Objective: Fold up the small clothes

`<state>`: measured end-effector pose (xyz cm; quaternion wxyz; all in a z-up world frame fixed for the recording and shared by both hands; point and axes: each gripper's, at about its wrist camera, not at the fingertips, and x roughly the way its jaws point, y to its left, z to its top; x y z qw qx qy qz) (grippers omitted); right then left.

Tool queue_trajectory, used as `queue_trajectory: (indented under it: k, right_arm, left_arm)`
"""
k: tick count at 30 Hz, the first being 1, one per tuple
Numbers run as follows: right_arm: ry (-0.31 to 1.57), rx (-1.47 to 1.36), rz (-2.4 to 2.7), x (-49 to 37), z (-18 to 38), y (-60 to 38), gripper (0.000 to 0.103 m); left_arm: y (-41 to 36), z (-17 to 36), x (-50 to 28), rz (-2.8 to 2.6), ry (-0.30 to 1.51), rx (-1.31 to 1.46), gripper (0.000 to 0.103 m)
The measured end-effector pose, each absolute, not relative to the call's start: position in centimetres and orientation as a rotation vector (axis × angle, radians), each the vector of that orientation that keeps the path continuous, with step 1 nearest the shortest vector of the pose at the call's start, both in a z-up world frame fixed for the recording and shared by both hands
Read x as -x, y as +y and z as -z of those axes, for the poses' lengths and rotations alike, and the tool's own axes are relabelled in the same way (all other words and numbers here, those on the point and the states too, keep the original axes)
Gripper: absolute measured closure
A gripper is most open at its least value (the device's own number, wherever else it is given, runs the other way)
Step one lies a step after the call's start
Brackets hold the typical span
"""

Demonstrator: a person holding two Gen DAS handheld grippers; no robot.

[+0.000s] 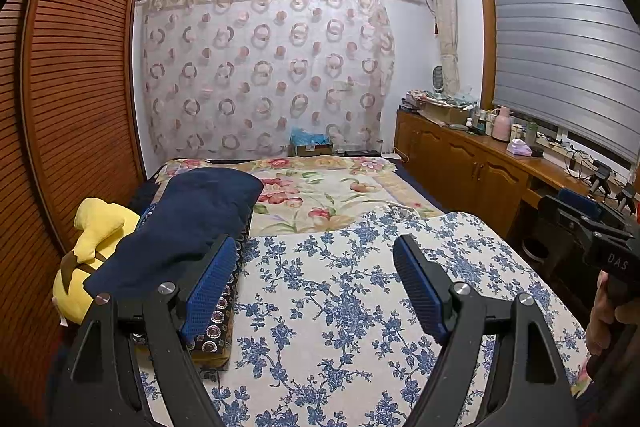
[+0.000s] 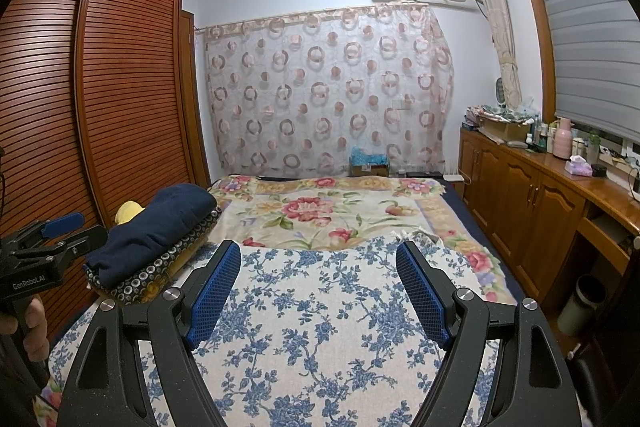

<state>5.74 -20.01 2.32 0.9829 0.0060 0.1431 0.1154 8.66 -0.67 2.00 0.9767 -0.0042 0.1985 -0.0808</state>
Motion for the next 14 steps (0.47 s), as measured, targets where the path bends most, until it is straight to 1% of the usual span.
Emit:
queue_trajectory:
  k: [14]
  right_arm:
    - [0.289,-0.01,-0.238,-5.81,-2.35,-20.5,0.021]
  left_arm:
    - [-0.7,-1.92,-8.64,0.163,0.4,0.008,0.021]
